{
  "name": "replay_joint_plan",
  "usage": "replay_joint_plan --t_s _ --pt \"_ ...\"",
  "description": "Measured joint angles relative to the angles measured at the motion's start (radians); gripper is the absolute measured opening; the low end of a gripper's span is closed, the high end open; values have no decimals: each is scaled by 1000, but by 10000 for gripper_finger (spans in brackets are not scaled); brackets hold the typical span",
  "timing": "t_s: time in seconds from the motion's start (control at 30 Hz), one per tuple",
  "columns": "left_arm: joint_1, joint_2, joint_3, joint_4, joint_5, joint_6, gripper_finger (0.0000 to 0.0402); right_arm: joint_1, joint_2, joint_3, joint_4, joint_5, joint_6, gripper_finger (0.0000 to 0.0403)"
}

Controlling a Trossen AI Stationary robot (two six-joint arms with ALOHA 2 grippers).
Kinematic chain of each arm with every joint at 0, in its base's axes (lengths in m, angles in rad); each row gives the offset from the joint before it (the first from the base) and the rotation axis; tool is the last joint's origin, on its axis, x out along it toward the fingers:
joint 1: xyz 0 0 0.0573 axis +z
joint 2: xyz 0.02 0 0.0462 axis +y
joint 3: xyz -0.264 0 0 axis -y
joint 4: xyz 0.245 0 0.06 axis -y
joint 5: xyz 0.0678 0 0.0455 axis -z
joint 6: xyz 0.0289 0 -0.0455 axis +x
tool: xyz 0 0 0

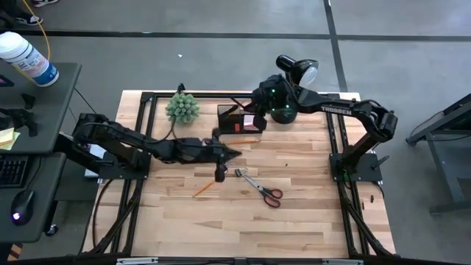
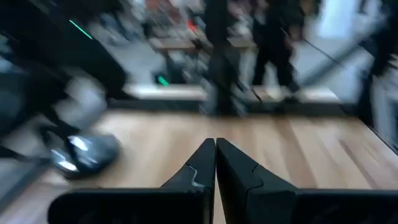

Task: Pick and place office supplies into organizer
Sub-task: Put the black pen into the black desk organizer

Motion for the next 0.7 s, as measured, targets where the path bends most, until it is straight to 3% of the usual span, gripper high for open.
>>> replay_joint_plan --t_s 0.13,0.37,0.7 --pt "30 -95 0 16 -102 81 3 8 0 0 76 -44 23 17" --pt "118 -253 1 29 -236 137 3 31 0 0 356 -90 114 17" --pt "238 -311 1 93 -126 136 3 114 -2 0 529 -148 201 17"
